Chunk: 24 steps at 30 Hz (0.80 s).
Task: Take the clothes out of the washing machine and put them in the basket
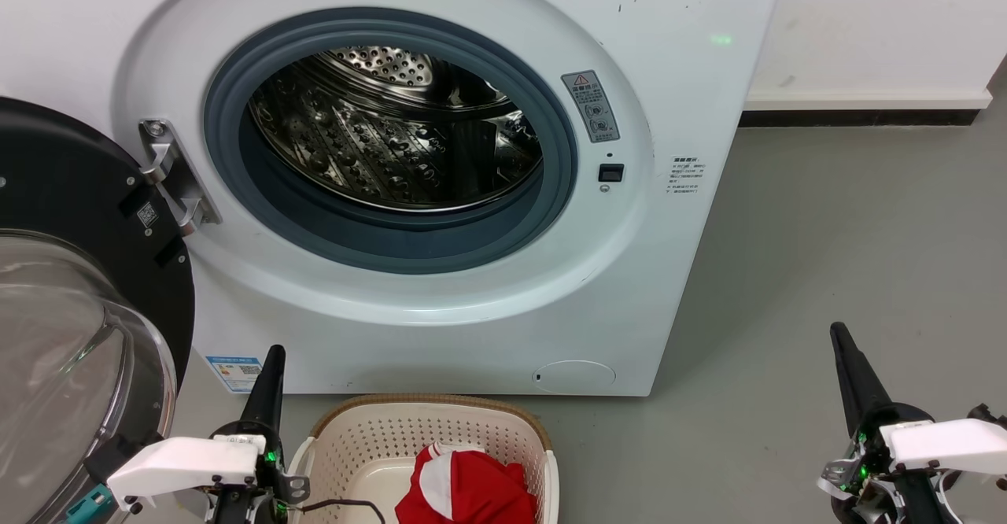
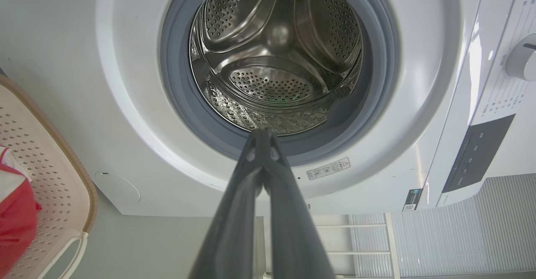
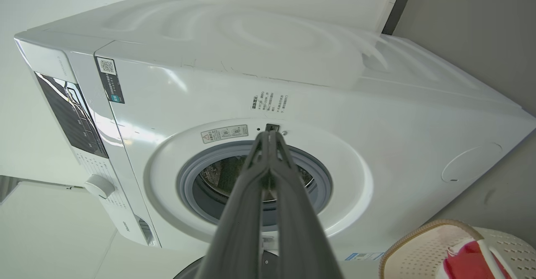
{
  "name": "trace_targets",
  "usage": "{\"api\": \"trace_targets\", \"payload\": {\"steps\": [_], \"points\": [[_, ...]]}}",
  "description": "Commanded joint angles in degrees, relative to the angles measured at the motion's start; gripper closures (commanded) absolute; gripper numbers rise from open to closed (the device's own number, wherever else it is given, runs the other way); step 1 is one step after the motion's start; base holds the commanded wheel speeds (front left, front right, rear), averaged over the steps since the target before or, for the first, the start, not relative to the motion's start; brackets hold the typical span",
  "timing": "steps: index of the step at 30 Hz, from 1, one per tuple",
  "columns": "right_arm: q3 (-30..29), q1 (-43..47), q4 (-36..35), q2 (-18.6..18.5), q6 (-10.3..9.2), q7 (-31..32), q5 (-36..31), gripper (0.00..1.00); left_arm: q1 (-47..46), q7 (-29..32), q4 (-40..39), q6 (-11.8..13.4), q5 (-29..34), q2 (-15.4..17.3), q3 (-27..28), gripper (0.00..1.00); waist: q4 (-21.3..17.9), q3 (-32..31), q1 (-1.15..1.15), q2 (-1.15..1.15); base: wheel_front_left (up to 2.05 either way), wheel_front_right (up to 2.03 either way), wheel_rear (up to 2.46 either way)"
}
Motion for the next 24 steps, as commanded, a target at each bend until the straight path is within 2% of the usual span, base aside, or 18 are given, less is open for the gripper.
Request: {"api": "trace_targets", "payload": {"steps": [1, 17, 24], "points": [[-0.18, -1.46, 0.09, -0.04, -0.01, 0.28, 1.00, 1.00, -1.23, 0.27, 0.06, -0.28, -1.03, -0.01, 0.22, 1.00, 0.01, 0.00, 0.00, 0.00, 0.00, 0.00, 0.00], [-1.03, -2.68, 1.53, 0.23, -0.02, 2.48, 8.55, 1.00, -2.25, 2.29, 1.13, -1.18, -8.80, -0.02, 0.64, 1.00, 0.19, 0.09, 0.00, 0.00, 0.00, 0.00, 0.00], [-1.30, -2.68, 1.76, 0.36, -0.02, 2.92, 9.65, 1.00, -2.30, 2.57, 1.34, -1.32, -10.23, -0.02, 0.71, 1.00, 0.23, 0.11, 0.00, 0.00, 0.00, 0.00, 0.00]]}}
